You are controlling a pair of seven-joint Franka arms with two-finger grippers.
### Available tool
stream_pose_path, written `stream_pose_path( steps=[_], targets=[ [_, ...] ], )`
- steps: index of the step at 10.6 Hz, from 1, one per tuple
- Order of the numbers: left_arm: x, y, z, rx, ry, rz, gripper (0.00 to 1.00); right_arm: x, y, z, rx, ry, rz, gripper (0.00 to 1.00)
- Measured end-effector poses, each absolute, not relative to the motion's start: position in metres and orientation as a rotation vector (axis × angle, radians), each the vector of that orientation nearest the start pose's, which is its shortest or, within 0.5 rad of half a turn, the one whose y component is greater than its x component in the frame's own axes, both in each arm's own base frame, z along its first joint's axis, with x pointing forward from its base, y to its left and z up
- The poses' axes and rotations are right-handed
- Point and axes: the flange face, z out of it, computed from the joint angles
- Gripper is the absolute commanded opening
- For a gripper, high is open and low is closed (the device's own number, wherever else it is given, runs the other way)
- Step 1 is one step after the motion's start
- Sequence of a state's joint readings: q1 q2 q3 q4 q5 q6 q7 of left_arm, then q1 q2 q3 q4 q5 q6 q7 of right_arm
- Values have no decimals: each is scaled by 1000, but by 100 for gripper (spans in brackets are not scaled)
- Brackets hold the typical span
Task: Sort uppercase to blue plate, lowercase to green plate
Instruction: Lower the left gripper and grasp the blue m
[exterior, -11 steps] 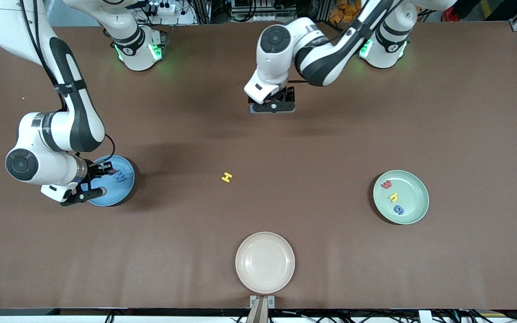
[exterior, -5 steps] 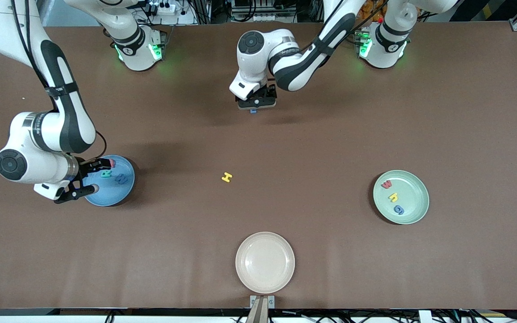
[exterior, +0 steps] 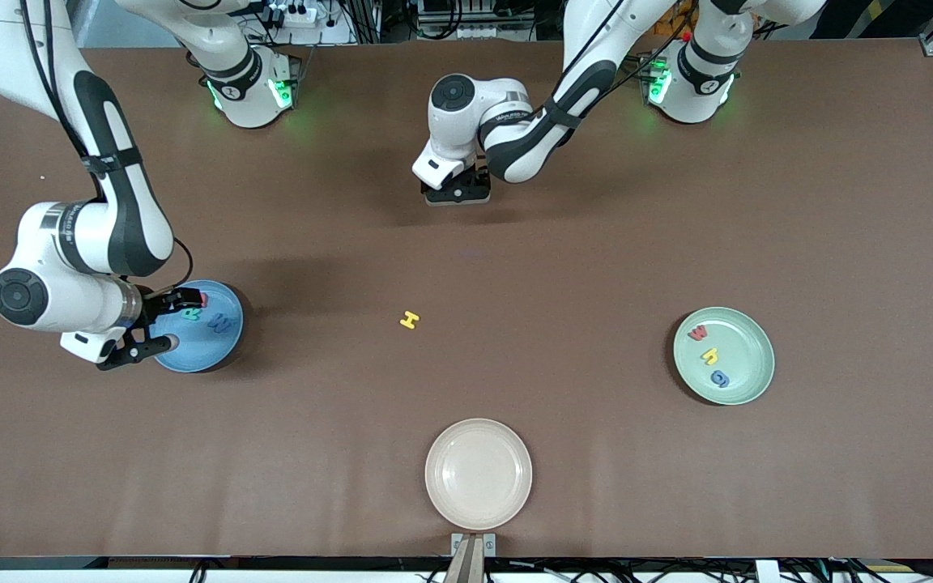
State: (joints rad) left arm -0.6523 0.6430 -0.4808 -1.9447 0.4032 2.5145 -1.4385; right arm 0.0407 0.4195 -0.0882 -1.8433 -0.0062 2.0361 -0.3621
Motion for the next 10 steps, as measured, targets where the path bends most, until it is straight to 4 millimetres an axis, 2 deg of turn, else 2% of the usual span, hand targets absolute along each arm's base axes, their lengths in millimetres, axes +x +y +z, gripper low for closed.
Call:
stream_pose_path(
  steps=[3,5,8,10],
  targets=[
    [263,-557,179,-3175,-88,55,83,629,-25,305,-3093,-505,278,100],
    [256,-554,174,-3163,-75,65,81,635,-17,314,-3093,-526,243,100],
    [252,-554,171,-3158,-60,67,71,636,13,314,-3072,-583,232,100],
    [251,-554,169,-3154,-20,40,69,639,32,317,-3050,-604,172,100]
  ],
)
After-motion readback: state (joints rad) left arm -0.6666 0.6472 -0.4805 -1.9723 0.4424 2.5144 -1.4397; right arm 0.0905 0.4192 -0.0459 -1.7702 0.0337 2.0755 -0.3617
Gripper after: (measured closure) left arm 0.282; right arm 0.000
